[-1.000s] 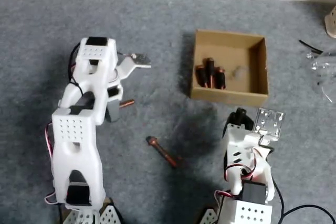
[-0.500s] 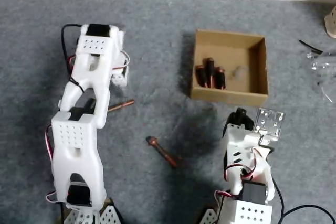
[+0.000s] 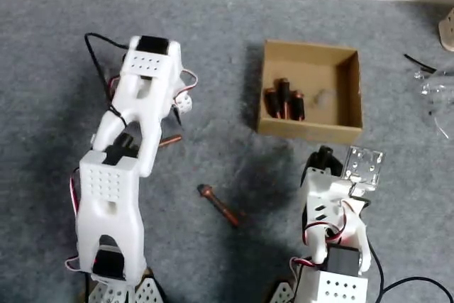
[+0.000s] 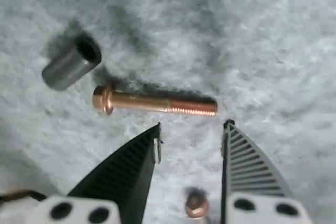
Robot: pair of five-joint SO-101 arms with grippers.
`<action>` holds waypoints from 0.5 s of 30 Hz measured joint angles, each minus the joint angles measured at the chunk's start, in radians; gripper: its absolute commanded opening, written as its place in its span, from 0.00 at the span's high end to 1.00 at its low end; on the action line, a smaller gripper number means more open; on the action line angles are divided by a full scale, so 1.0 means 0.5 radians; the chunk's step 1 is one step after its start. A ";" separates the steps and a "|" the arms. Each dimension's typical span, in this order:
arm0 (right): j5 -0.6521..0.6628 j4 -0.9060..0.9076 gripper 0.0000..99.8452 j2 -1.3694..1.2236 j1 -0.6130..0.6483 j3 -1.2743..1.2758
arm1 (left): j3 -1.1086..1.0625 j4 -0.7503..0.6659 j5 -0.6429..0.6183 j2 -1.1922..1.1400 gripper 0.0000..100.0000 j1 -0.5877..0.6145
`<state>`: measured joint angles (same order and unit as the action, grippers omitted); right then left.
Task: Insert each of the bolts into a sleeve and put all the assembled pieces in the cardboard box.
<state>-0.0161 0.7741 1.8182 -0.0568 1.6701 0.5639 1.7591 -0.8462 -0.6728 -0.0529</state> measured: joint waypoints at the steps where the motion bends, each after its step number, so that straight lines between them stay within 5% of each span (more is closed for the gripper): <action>1: 0.025 0.000 1.00 0.000 0.003 0.000 | 0.000 0.000 -0.098 0.000 0.81 0.015; 5: 0.058 0.000 1.00 0.000 0.031 0.000 | 0.000 0.000 -0.334 0.000 0.81 0.120; 15: 0.058 -0.015 1.00 0.000 0.034 0.000 | -0.325 0.000 -0.368 0.003 0.81 0.215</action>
<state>0.0130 0.7664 1.8182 -0.0399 1.6701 0.4012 1.7591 -1.0303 -0.6713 0.0545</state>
